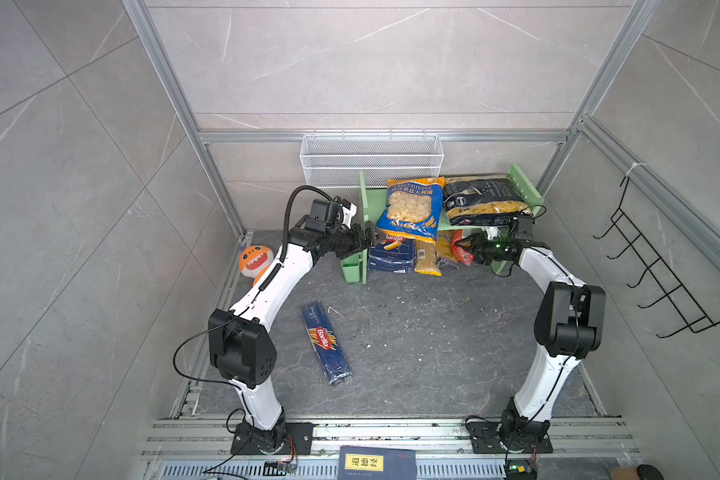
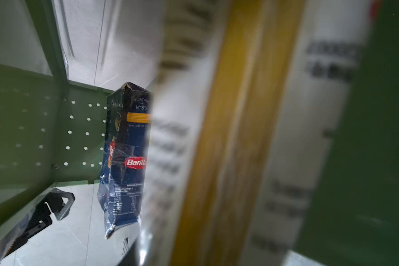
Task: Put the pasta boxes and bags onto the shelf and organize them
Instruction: 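Push the packet in beside the Ankara packet with the right gripper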
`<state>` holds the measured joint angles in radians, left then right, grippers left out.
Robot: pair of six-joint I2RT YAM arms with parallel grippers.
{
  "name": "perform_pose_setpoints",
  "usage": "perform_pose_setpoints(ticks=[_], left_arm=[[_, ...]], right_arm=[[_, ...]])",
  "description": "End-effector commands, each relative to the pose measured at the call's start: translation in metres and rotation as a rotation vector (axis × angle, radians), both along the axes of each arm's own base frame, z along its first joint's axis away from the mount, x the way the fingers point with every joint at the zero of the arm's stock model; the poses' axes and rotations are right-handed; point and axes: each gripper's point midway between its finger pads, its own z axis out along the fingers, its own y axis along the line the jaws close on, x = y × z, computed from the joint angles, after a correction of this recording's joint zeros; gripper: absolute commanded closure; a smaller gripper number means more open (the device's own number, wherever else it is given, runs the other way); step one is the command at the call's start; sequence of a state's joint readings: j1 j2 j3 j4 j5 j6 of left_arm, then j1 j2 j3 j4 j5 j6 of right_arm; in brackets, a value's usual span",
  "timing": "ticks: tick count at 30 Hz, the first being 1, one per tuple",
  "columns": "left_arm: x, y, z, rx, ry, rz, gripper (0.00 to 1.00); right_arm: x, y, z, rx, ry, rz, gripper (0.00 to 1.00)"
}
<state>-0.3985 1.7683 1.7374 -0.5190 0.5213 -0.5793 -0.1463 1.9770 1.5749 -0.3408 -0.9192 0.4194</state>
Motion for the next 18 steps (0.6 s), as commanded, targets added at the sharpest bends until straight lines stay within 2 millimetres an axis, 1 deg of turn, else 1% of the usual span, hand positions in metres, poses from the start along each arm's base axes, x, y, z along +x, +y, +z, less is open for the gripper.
perform_pose_setpoints(ticks=[1, 4, 7, 13, 18], left_arm=[[0.003, 0.004, 0.012, -0.007, -0.034, 0.009, 0.0], [0.004, 0.001, 0.011, -0.017, -0.028, 0.001, 0.0], [0.004, -0.001, 0.01, -0.024, -0.021, -0.008, 0.0], [0.0, -0.002, 0.009, -0.03, -0.014, -0.025, 0.0], [-0.005, -0.002, 0.007, -0.037, -0.013, -0.037, 0.0]], right_arm=[[0.001, 0.006, 0.024, 0.01, -0.115, 0.058, 0.29], [-0.006, 0.006, 0.021, 0.002, -0.102, 0.049, 0.18], [-0.012, 0.003, 0.016, -0.01, -0.086, 0.033, 0.13], [-0.026, -0.005, 0.005, -0.031, -0.033, 0.0, 0.1], [-0.038, -0.011, 0.0, -0.046, -0.006, -0.029, 0.08]])
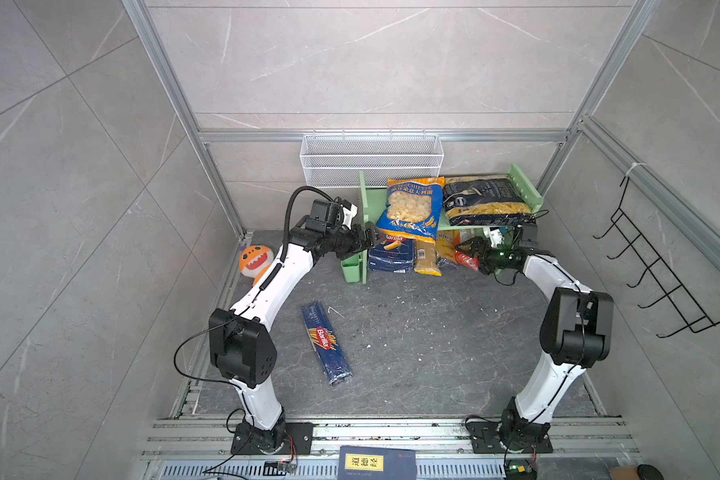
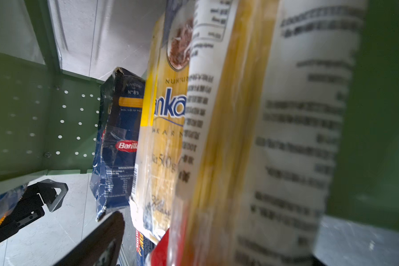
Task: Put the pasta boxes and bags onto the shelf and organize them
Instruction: 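Push the packet in beside the Ankara packet with the right gripper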
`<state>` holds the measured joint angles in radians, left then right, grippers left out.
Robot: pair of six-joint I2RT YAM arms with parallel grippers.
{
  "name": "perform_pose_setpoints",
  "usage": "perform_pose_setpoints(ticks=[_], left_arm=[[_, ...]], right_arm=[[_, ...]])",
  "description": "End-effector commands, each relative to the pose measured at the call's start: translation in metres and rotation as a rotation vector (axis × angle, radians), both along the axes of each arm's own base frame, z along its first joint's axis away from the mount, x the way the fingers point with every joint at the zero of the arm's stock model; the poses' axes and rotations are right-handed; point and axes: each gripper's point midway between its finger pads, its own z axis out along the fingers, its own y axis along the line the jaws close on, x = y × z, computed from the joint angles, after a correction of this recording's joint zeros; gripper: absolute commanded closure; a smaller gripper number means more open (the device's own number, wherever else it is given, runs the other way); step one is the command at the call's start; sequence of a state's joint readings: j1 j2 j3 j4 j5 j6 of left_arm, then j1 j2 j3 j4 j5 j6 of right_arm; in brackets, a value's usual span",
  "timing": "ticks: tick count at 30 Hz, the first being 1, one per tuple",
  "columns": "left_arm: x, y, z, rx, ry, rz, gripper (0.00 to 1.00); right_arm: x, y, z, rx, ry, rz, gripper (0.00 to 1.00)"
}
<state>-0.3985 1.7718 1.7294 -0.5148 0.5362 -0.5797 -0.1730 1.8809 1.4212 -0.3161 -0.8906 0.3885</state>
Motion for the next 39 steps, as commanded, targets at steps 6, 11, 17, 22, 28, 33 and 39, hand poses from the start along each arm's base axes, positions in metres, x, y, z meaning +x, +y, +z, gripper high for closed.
perform_pose_setpoints(ticks=[6, 11, 17, 22, 28, 33, 39], left_arm=[[-0.009, -0.001, 0.012, -0.042, -0.028, -0.041, 0.0], [-0.013, 0.001, 0.012, -0.052, -0.029, -0.048, 0.0], [-0.018, 0.002, 0.012, -0.062, -0.032, -0.057, 0.0], [-0.02, 0.003, 0.012, -0.074, -0.033, -0.069, 0.0], [-0.021, 0.006, 0.014, -0.079, -0.038, -0.068, 0.0], [-0.019, 0.012, 0.012, -0.08, -0.037, -0.054, 0.0], [-0.011, 0.016, 0.013, -0.089, -0.036, -0.039, 0.0]], right_arm=[[-0.021, 0.0, 0.01, -0.019, 0.005, -0.019, 0.06], [-0.032, -0.001, 0.012, -0.031, 0.013, -0.032, 0.05], [-0.045, -0.001, 0.014, -0.048, 0.02, -0.042, 0.01], [-0.043, -0.004, 0.014, -0.058, 0.028, -0.052, 0.01], [-0.042, -0.007, 0.004, -0.067, 0.053, -0.078, 0.06], [-0.037, -0.01, -0.003, -0.07, 0.067, -0.1, 0.49], [-0.021, -0.016, 0.001, -0.088, 0.048, -0.12, 0.68]])
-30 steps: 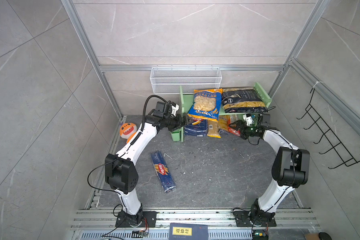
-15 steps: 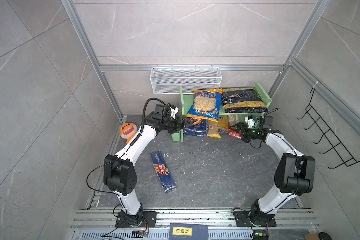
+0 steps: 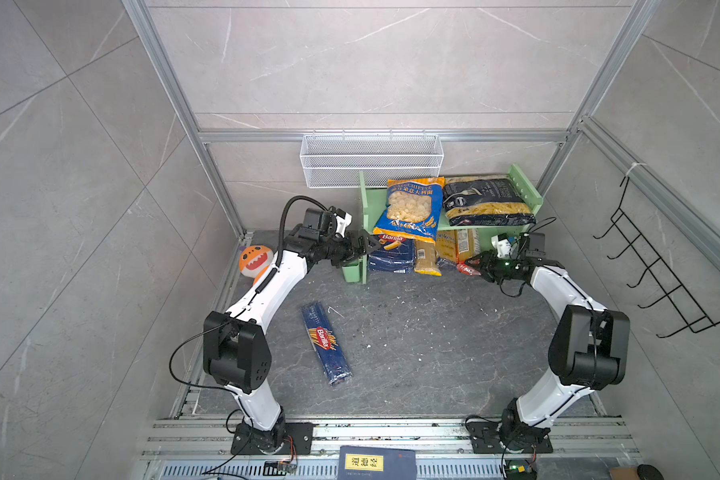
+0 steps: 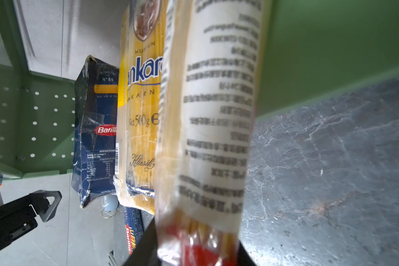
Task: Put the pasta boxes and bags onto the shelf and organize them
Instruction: 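Push the packet in beside the Ankara packet with the right gripper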
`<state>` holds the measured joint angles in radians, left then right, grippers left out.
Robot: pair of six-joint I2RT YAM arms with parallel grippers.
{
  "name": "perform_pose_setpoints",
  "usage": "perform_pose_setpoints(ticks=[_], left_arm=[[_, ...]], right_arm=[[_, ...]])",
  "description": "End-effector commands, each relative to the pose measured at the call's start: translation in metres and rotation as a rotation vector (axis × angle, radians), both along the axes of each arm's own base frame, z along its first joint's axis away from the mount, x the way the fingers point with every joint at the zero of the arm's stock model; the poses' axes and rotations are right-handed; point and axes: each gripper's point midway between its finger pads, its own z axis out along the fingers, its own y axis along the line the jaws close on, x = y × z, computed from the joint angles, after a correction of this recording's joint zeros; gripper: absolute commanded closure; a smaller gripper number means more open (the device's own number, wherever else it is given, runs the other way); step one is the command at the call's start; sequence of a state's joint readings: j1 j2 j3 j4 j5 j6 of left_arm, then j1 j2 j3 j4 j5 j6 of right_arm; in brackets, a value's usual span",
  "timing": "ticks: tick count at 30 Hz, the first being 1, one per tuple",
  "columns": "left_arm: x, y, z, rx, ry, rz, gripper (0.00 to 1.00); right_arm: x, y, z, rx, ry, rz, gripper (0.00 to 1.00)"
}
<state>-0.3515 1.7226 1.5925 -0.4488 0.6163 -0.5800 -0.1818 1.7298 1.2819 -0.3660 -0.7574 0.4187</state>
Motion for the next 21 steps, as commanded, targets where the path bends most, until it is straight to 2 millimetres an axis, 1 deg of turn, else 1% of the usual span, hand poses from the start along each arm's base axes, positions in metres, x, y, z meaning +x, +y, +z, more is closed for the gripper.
perform_pose_setpoints(ticks=[1, 8, 9, 11, 12, 13, 15, 16, 18, 21], left_arm=[[-0.001, 0.0, 0.032, -0.054, -0.073, -0.02, 0.0], [0.01, 0.0, 0.032, -0.061, -0.067, -0.01, 0.0], [0.011, 0.0, 0.032, -0.062, -0.066, -0.01, 0.0], [0.013, -0.001, 0.032, -0.062, -0.065, -0.011, 0.0], [0.014, -0.002, 0.032, -0.063, -0.062, -0.01, 0.0], [0.016, -0.002, 0.031, -0.064, -0.058, -0.008, 0.0], [0.017, -0.002, 0.031, -0.068, -0.052, -0.009, 0.0], [0.017, -0.003, 0.031, -0.071, -0.051, -0.012, 0.0], [0.017, -0.004, 0.031, -0.077, -0.047, -0.014, 0.01], [0.016, -0.004, 0.029, -0.079, -0.041, -0.013, 0.0]], right_arm=[[0.016, -0.003, 0.006, -0.014, -0.026, -0.007, 0.7], [0.037, -0.007, 0.005, -0.021, -0.026, -0.003, 0.69], [0.04, -0.008, 0.006, -0.023, -0.027, -0.003, 0.68], [0.044, -0.008, 0.005, -0.026, -0.02, 0.002, 0.64], [0.045, -0.008, 0.004, -0.026, -0.017, 0.006, 0.58], [0.046, -0.009, 0.003, -0.025, -0.011, 0.008, 0.49], [0.044, -0.008, 0.004, -0.022, -0.007, 0.017, 0.29], [0.042, -0.007, 0.003, -0.023, -0.002, 0.019, 0.22], [0.035, -0.006, 0.002, -0.03, 0.013, 0.028, 0.14], [0.021, -0.006, -0.002, -0.053, 0.038, 0.03, 0.09]])
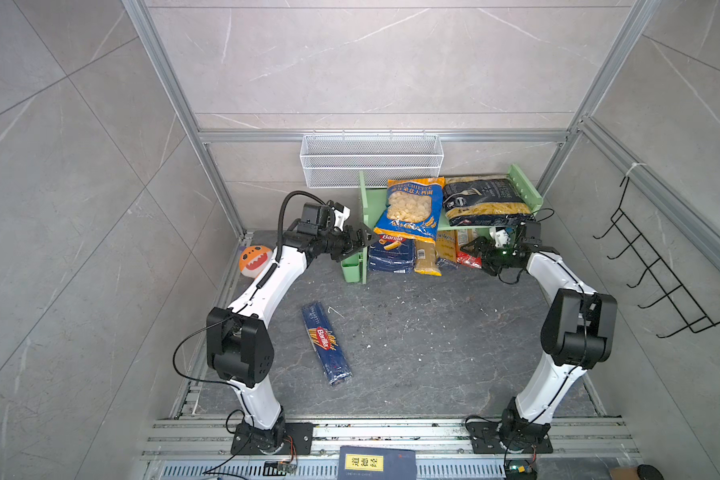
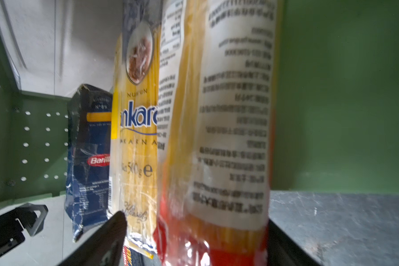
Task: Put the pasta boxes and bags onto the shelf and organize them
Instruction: 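Push the packet in beside the Ankara packet with the right gripper, then release the packet and move the right gripper to the blue Barilla box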
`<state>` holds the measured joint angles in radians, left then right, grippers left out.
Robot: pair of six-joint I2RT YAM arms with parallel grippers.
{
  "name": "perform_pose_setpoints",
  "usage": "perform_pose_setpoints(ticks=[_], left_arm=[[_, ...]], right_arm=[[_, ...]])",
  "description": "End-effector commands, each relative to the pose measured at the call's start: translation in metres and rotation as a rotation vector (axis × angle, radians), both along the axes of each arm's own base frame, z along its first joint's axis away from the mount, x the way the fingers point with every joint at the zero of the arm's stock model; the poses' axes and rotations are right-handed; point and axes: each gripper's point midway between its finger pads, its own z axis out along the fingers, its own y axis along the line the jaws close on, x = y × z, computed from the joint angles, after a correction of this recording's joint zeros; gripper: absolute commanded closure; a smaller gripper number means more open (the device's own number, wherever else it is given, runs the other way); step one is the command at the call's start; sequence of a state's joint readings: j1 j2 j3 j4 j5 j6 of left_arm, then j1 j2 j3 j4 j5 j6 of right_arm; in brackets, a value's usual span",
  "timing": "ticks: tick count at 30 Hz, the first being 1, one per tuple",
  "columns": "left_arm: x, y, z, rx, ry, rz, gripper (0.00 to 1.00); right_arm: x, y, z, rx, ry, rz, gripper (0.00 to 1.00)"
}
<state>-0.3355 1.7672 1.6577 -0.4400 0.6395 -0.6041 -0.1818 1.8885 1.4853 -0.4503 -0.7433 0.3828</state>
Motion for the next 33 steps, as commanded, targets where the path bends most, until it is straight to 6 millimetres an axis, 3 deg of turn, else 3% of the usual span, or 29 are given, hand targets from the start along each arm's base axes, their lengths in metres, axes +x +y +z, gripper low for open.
perform_pose_setpoints(ticks=[1, 13, 24, 29, 33], left_arm=[[0.0, -0.004, 0.017, -0.046, -0.032, -0.022, 0.01], [-0.015, 0.003, 0.015, -0.044, -0.038, -0.012, 0.01], [-0.041, 0.019, 0.008, -0.006, -0.04, 0.023, 0.0], [-0.056, 0.036, 0.001, 0.022, -0.029, 0.063, 0.0], [-0.065, 0.057, -0.002, 0.036, -0.017, 0.121, 0.0]], right_arm=[[-0.019, 0.002, 0.003, -0.036, 0.021, 0.02, 0.08], [-0.058, -0.001, -0.005, -0.085, 0.07, -0.003, 0.05], [-0.114, -0.007, -0.006, -0.19, 0.155, -0.035, 0.05], [-0.149, 0.003, -0.006, -0.248, 0.183, -0.028, 0.05], [-0.175, 0.029, -0.002, -0.34, 0.184, 0.038, 0.05]])
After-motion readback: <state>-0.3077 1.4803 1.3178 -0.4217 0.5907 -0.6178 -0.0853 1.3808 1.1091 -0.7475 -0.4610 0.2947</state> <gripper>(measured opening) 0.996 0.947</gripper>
